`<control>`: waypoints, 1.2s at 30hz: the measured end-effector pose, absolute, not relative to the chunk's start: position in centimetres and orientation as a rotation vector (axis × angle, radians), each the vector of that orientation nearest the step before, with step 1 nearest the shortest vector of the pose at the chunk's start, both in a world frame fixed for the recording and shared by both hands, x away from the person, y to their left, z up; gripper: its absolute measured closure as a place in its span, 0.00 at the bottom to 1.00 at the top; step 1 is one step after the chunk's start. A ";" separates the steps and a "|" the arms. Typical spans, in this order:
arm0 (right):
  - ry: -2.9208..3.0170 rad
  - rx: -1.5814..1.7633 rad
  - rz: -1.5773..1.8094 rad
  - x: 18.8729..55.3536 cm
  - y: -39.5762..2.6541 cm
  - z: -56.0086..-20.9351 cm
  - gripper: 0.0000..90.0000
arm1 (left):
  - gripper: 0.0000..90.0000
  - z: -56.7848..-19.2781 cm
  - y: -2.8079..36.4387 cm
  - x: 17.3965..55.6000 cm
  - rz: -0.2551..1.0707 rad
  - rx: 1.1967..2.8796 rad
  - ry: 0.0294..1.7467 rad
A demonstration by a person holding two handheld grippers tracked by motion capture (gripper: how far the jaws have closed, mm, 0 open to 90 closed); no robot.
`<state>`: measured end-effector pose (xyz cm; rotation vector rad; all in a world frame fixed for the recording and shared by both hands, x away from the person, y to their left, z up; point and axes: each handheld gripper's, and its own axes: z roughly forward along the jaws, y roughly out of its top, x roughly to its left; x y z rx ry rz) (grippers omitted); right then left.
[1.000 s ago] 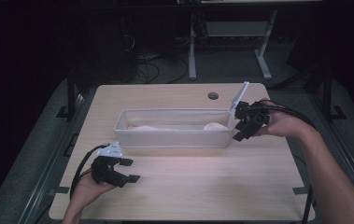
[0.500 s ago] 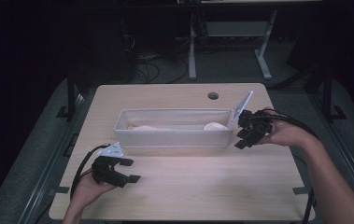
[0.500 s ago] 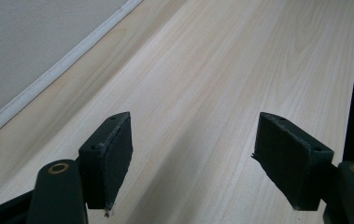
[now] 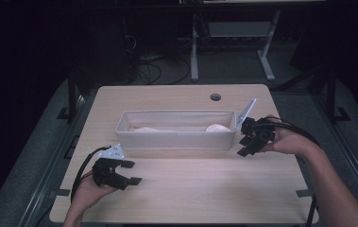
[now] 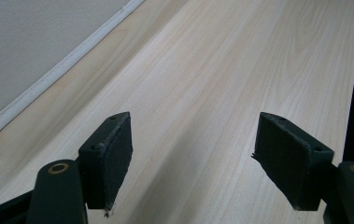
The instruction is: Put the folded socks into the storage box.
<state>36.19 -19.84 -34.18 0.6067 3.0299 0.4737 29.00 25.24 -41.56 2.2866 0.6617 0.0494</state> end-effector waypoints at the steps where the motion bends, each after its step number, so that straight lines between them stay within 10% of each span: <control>1: 3.031 0.603 0.479 36.1 -19.8 -34.3 0.59 | 0.30 -41.6 25.2 29.0 0.050 2.287 0.661; 36: 3.058 0.657 0.564 34.5 -20.7 -37.8 0.58 | 0.30 -41.6 25.4 29.0 0.050 2.288 0.668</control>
